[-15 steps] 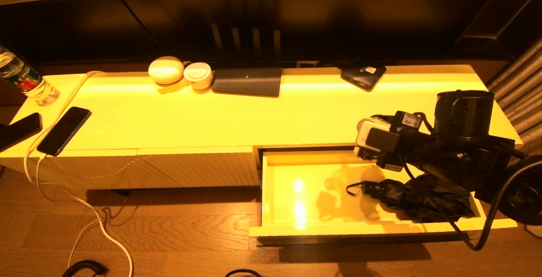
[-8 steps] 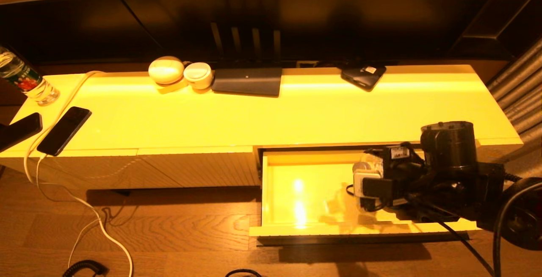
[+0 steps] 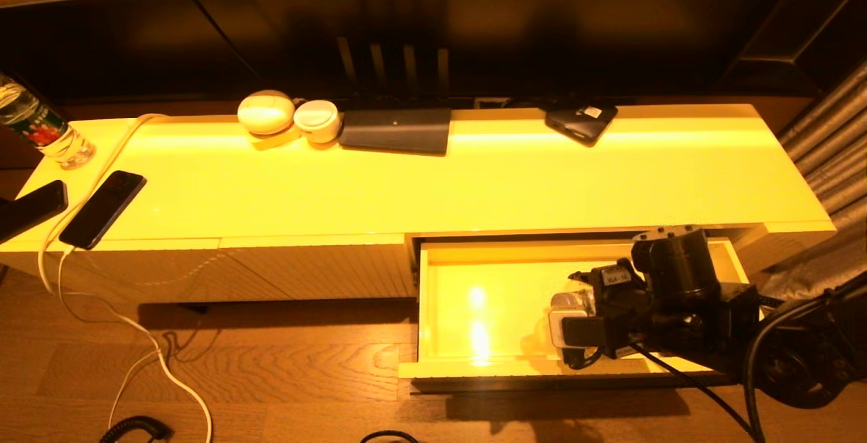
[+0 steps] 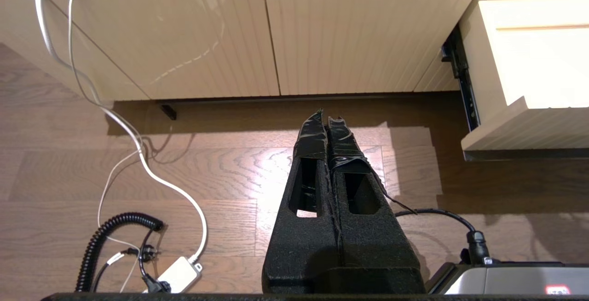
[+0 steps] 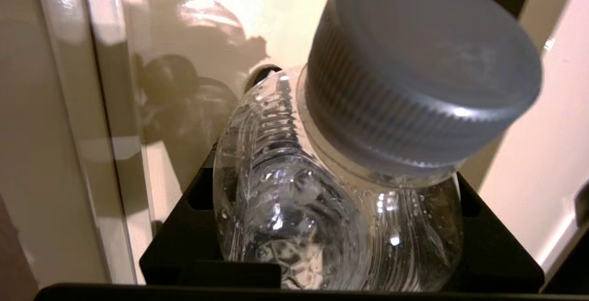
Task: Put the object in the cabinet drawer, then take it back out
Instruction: Put the mineral water in the drawer
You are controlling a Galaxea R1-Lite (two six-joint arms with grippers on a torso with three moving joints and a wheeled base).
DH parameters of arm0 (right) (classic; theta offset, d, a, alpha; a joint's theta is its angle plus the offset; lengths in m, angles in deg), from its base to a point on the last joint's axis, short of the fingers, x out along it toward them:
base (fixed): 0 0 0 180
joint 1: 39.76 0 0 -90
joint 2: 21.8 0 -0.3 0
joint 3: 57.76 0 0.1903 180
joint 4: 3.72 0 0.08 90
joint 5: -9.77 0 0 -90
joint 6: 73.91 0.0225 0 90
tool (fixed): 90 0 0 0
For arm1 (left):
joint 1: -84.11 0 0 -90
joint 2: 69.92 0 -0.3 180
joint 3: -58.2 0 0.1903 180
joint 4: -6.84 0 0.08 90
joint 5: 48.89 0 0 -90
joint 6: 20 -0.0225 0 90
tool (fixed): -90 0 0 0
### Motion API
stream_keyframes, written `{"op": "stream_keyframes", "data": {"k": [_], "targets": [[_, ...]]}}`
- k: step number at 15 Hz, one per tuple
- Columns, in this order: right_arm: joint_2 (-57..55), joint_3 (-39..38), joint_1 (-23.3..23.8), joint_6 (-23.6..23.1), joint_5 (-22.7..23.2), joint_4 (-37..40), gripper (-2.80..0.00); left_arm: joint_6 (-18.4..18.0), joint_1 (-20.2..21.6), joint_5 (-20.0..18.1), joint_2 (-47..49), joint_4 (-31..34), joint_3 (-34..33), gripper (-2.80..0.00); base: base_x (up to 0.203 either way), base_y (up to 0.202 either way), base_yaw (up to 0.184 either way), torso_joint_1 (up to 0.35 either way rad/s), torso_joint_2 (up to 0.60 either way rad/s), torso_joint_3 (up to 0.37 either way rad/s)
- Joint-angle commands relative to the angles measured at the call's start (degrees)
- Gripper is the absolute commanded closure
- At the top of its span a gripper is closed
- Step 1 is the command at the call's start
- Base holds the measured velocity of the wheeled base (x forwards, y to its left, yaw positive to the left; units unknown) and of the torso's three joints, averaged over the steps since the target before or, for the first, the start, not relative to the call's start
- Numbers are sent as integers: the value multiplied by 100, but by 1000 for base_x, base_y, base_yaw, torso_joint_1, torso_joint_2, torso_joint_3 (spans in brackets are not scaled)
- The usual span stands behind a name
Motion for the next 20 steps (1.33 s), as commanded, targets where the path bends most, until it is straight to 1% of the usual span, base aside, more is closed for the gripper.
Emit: {"op": "stream_keyframes", "data": {"k": [1,7,8,14,20], "targets": [[-385,116,-29,-48,-21,-12,0,0,0,1,0,-3,-9,0,0,0,0,0,0,0],[-722,659,-105,-27,-136,236,0,0,0,1,0,-3,-9,0,0,0,0,0,0,0],[-807,819,-156,-30,-164,237,0,0,0,1,0,-3,-9,0,0,0,0,0,0,0],[-1065,1208,-413,-14,-331,231,0,0,0,1,0,-3,-9,0,0,0,0,0,0,0],[-1111,1266,-513,-4,-377,231,0,0,0,1,0,-3,-9,0,0,0,0,0,0,0]]}}
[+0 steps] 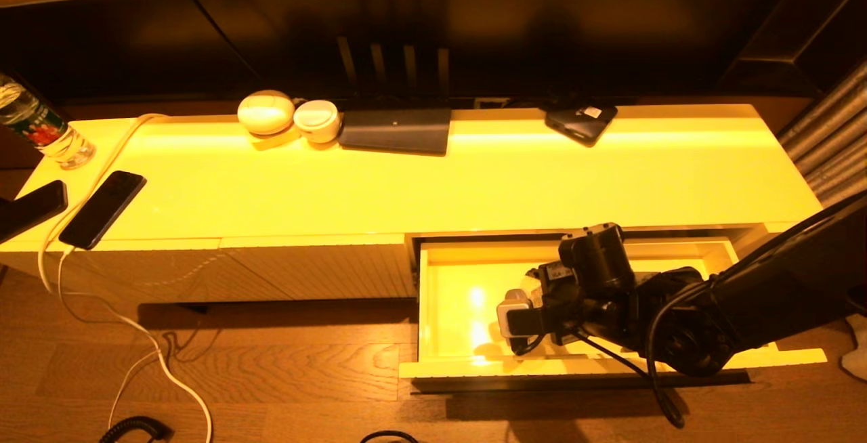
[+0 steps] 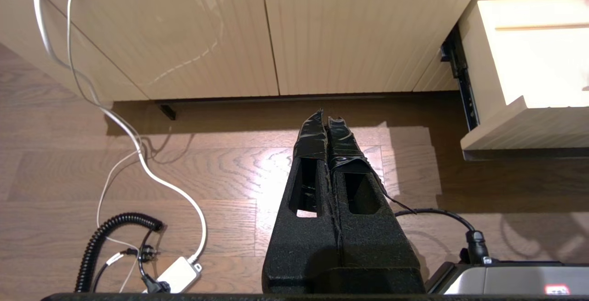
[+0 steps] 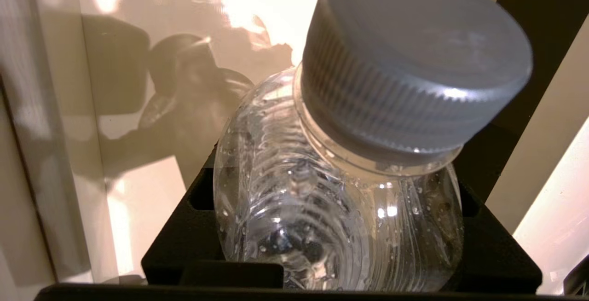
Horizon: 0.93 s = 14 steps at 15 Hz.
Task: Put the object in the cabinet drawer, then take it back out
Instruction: Put the mineral water in the drawer
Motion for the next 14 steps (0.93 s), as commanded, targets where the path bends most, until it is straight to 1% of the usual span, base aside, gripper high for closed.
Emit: {"op": "stream_keyframes", "data": {"k": [1,4,9,14], "targets": [[1,8,-18,-47,-13,-20,-280,-2,0,1,0,-2,-9,0,0,0,0,0,0,0],[32,1,-18,-56,-119,3,-280,-2,0,1,0,-2,-9,0,0,0,0,0,0,0],[-19,87,-36,67,-125,15,-280,-2,0,1,0,-2,-9,0,0,0,0,0,0,0],[-89,245,-150,76,-125,6,-280,-2,0,1,0,7,-9,0,0,0,0,0,0,0]]}}
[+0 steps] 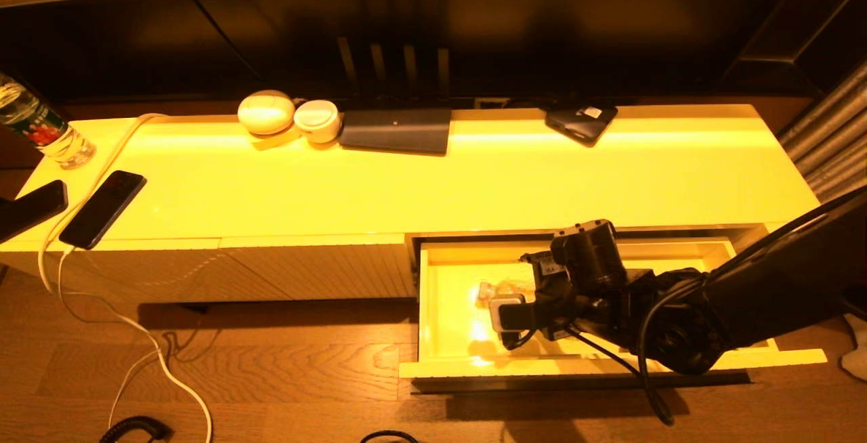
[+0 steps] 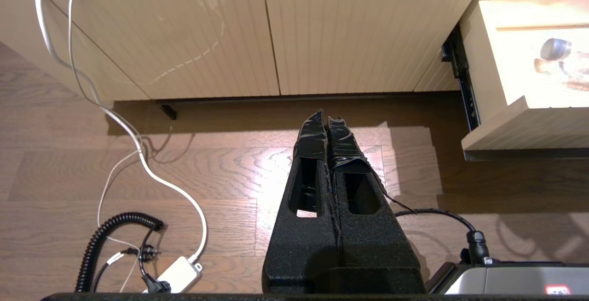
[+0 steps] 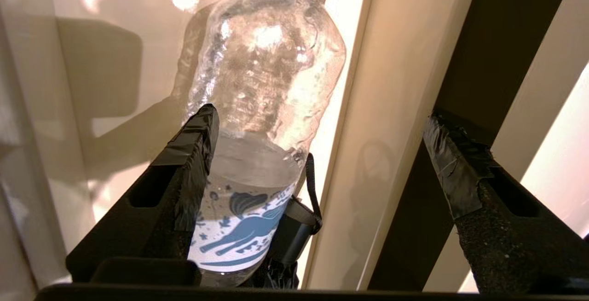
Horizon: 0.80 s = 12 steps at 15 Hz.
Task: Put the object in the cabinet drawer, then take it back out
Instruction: Put the mineral water in the drawer
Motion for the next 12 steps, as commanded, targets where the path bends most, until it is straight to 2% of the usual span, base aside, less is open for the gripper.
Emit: {"op": "stream_keyframes", "data": {"k": [1,7,12], "targets": [[-41,53,-39,-41,-6,-13,-280,0,0,1,0,-8,-9,0,0,0,0,0,0,0],[467,150,-81,133,-66,56,-280,0,0,1,0,-8,-9,0,0,0,0,0,0,0],[1644,-136,302,154,-56,590,-280,0,0,1,0,-8,-9,0,0,0,0,0,0,0]]}}
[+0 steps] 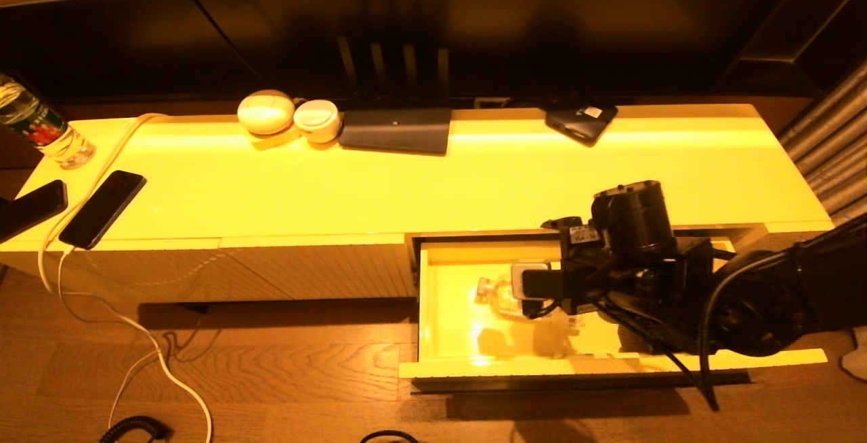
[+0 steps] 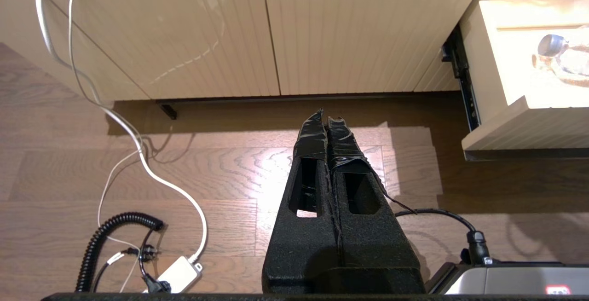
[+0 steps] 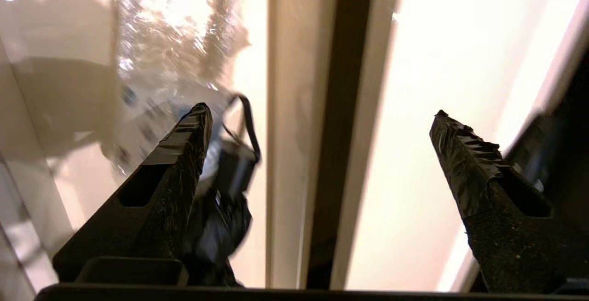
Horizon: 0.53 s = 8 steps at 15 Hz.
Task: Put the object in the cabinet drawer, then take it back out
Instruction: Put the mineral water in the drawer, then close the drawer
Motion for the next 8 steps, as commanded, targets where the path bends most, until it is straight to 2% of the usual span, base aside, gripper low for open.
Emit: {"op": "stream_keyframes", "data": {"k": [1,4,5,8], "targets": [[830,-251,191,-9,-1,67,-280,0,0,4,0,-4,-9,0,0,0,0,0,0,0],[1160,-478,391,51,3,124,-280,0,0,4,0,-4,-9,0,0,0,0,0,0,0],[1468,-599,500,103,8,145,0,0,0,4,0,-4,-9,0,0,0,0,0,0,0],[2710,-1303,716,528,28,376,0,0,0,4,0,0,-9,0,0,0,0,0,0,0]]}}
